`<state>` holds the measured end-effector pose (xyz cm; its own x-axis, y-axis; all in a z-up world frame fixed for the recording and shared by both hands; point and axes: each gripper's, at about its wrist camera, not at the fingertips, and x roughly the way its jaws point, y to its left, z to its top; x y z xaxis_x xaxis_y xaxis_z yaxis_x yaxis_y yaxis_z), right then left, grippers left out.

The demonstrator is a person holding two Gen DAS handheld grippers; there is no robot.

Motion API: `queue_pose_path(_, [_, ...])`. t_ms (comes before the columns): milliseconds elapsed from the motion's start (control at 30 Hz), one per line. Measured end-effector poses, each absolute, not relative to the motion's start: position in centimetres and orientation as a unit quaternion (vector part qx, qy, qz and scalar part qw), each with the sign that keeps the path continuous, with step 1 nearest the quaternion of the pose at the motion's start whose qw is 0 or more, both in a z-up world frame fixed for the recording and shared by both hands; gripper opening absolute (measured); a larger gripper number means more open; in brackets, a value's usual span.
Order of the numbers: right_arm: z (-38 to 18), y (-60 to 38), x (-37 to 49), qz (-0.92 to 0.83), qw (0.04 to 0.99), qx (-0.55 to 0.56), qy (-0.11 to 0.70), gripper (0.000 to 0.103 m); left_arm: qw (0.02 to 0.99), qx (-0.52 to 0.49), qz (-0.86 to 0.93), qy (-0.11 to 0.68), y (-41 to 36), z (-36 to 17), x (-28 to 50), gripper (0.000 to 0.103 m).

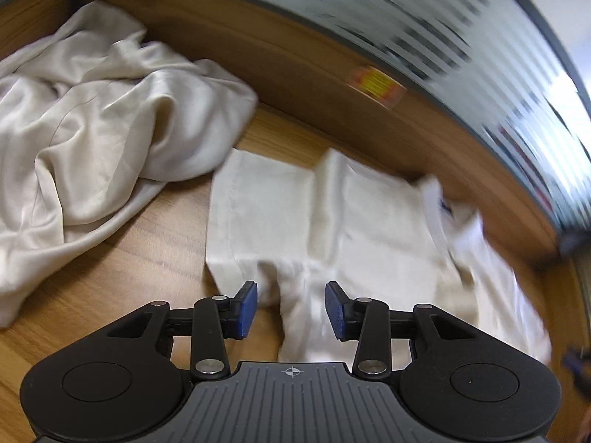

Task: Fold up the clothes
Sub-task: 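Lay the white shirt flat on the desk and open both grippers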

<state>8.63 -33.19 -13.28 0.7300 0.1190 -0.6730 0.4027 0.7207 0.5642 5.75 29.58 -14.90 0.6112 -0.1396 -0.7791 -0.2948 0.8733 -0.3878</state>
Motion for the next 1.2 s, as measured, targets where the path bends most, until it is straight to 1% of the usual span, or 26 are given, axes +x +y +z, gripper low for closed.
queue_pose_path(100, [-12.2, -31.5, 5.5, -0.066, 0.863, 0.35, 0.359, 0.032, 0.869, -0.208, 0.0, 0.449, 28.9, -13.9, 3.5, 0.044])
queue_pose_path(167, [-11.7, -30.4, 3.5, -0.059, 0.866, 0.339, 0.362, 0.033, 0.873, -0.182, -0.027, 0.452, 28.4, -13.3, 1.6, 0.046])
queue_pose_path(267, [-11.4, -28.9, 0.4, -0.049, 0.871, 0.322, 0.369, 0.033, 0.879, -0.145, -0.062, 0.45, 27.4, -12.4, -1.6, 0.051])
queue_pose_path(467, [-12.5, -27.5, -4.3, -0.012, 0.872, 0.284, 0.398, 0.033, 0.877, -0.119, -0.081, 0.459, 25.6, -11.4, -8.1, 0.052])
queue_pose_path(533, [-13.0, -27.5, -5.8, 0.001, 0.874, 0.264, 0.409, 0.039, 0.873, -0.113, -0.099, 0.464, 24.9, -11.5, -10.4, 0.052])
queue_pose_path(600, [-13.6, -27.6, -7.2, 0.014, 0.874, 0.237, 0.424, 0.043, 0.872, -0.09, -0.107, 0.469, 23.5, -11.7, -12.5, 0.056])
queue_pose_path(700, [-14.7, -28.1, -9.4, 0.025, 0.873, 0.194, 0.446, 0.043, 0.872, -0.06, -0.098, 0.475, 21.8, -12.7, -15.3, 0.057])
queue_pose_path(933, [-17.8, -29.9, -14.3, 0.034, 0.863, 0.127, 0.488, 0.043, 0.87, -0.04, -0.031, 0.491, 20.0, -15.6, -18.3, 0.057])
queue_pose_path(1100, [-19.3, -30.9, -16.2, 0.035, 0.86, 0.104, 0.498, 0.043, 0.876, -0.014, -0.022, 0.481, 18.9, -15.7, -19.2, 0.057])
queue_pose_path(1200, [-19.6, -31.1, -16.6, 0.037, 0.859, 0.107, 0.498, 0.043, 0.882, 0.019, -0.029, 0.469, 17.8, -15.7, -19.2, 0.056])
